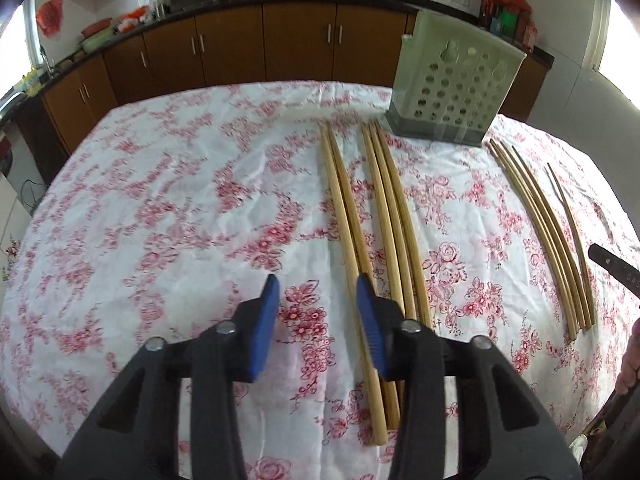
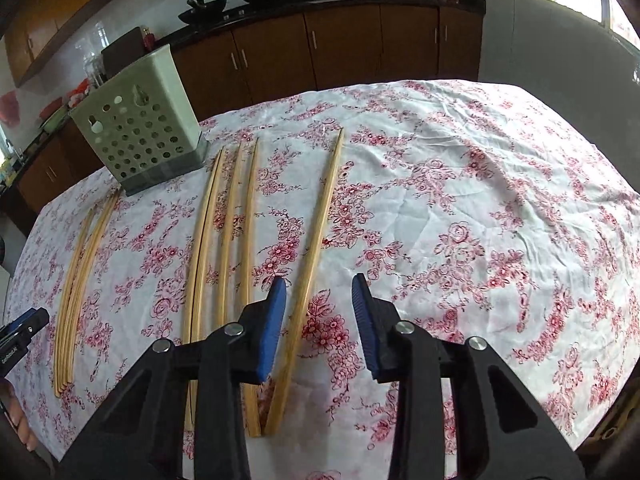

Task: Organize utensils
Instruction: 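Lower the left tool onto one bamboo chopstick and close it while the right tool grasps another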

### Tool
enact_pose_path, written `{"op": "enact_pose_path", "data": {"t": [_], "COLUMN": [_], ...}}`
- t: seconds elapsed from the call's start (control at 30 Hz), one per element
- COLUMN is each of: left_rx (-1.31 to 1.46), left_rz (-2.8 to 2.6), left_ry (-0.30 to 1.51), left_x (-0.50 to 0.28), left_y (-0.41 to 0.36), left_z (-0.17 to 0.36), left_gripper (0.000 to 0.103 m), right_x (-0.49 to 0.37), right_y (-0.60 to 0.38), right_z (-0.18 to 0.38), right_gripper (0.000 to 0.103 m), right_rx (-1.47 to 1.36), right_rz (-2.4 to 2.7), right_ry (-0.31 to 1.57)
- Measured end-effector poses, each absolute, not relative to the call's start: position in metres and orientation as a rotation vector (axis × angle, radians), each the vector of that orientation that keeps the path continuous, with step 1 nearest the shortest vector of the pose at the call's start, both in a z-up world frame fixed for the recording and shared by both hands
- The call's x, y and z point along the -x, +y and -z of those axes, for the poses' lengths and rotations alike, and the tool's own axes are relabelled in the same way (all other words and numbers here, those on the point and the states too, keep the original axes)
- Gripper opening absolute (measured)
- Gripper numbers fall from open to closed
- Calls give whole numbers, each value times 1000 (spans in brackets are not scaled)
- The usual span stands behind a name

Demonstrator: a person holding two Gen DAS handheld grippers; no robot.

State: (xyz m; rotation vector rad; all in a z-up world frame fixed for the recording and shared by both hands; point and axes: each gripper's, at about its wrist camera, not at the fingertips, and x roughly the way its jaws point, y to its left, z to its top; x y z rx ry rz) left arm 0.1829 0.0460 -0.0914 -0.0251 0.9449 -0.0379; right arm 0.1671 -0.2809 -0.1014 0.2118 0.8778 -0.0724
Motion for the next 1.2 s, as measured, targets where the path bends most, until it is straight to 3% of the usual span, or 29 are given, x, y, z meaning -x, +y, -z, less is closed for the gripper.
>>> {"op": "enact_pose_path", "data": {"t": [0.13,0.27,0.7,0.9,1.2], "left_rx": [61,53,-9,53,33], "left_rz": [90,119,69,76,94], "left_ry": [968,972,979,944,907], "left_x": [-186,-184,-199,-225,-201], "left_y": [45,41,44,69,70], "left_z": [97,97,103,104,106], "left_gripper": [20,15,9,9,9], "right_x": [-172,-170,-178,-195,-183], "right_y": [-278,-279,-276,-290,-287], "right_z": [109,109,110,113,115], "right_gripper": [18,10,9,8,9], "right_rx": [-194,-174,-112,-132,-130], "right_rz": [71,81,85,95,80], "right_ry": [890,879,873,853,840]}}
